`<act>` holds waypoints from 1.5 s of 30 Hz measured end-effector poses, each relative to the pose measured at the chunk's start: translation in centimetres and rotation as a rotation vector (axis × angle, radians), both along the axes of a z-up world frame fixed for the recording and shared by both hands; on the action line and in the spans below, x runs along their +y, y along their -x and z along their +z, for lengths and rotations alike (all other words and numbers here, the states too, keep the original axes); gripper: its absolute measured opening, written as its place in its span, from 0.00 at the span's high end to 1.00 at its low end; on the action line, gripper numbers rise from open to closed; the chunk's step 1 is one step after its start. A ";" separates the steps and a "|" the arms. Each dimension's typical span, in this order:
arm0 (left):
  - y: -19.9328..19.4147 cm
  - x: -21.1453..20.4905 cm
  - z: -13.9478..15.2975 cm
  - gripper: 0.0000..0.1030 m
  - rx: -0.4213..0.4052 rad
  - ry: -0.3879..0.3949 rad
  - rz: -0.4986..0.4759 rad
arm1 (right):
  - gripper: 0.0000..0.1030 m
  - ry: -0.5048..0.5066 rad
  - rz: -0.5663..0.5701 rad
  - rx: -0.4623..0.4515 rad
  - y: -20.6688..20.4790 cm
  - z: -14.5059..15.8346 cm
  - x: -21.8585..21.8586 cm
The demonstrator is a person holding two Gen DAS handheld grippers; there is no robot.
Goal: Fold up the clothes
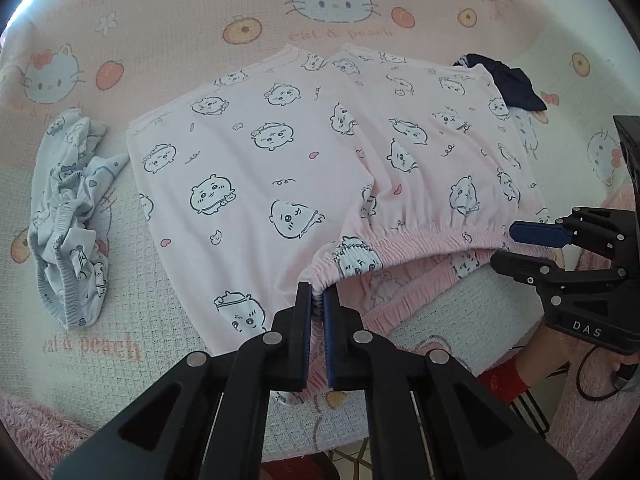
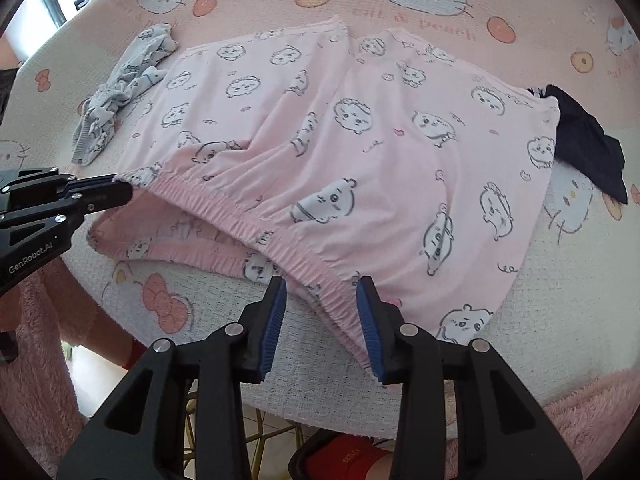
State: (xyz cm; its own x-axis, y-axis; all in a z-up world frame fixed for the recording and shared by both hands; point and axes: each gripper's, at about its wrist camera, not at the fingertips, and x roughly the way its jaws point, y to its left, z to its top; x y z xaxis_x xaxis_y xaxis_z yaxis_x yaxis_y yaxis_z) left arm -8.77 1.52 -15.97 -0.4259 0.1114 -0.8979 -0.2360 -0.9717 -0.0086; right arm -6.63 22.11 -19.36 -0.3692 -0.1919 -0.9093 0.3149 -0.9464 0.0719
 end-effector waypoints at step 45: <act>0.8 -9.6 -1.7 0.61 -0.231 -0.046 0.256 | 0.64 -0.074 -0.373 -0.199 0.4 -3.2 7.3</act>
